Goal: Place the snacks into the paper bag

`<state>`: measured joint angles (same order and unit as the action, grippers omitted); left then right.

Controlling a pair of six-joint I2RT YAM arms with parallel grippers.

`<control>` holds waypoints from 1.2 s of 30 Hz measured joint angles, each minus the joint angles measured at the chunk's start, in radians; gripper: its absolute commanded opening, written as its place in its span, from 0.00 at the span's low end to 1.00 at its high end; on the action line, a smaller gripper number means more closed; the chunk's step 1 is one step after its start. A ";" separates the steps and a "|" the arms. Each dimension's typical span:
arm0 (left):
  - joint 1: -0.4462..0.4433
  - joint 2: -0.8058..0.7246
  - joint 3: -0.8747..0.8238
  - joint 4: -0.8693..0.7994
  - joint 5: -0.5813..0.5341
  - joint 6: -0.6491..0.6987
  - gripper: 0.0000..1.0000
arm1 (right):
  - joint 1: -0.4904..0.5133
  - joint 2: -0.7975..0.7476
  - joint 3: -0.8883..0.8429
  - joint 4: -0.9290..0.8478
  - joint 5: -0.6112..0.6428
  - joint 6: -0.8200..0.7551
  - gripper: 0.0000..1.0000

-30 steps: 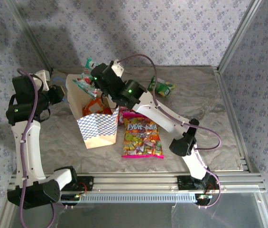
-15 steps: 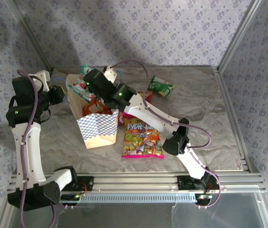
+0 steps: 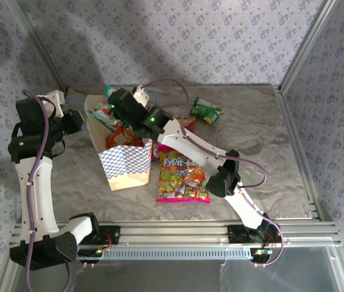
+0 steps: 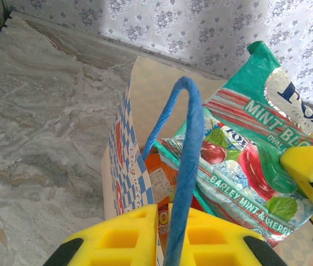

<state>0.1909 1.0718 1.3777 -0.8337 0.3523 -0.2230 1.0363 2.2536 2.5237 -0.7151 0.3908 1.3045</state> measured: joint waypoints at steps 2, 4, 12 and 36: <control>0.000 0.000 0.000 0.000 0.000 0.000 0.14 | 0.000 0.003 0.000 0.000 -0.005 0.006 0.11; 0.000 0.000 0.000 0.000 0.000 0.000 0.14 | 0.000 0.006 0.001 0.000 -0.006 0.013 0.26; 0.000 0.000 -0.001 0.000 0.000 0.000 0.14 | -0.003 0.010 0.003 -0.003 -0.022 0.024 0.50; 0.004 0.000 0.000 -0.012 -0.001 0.000 0.14 | 0.009 -0.038 0.012 -0.014 -0.190 -0.402 0.59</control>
<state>0.1947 1.0718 1.3773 -0.8459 0.3511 -0.2226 1.0451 2.2158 2.5355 -0.7292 0.2008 0.9024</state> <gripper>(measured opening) 0.134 0.583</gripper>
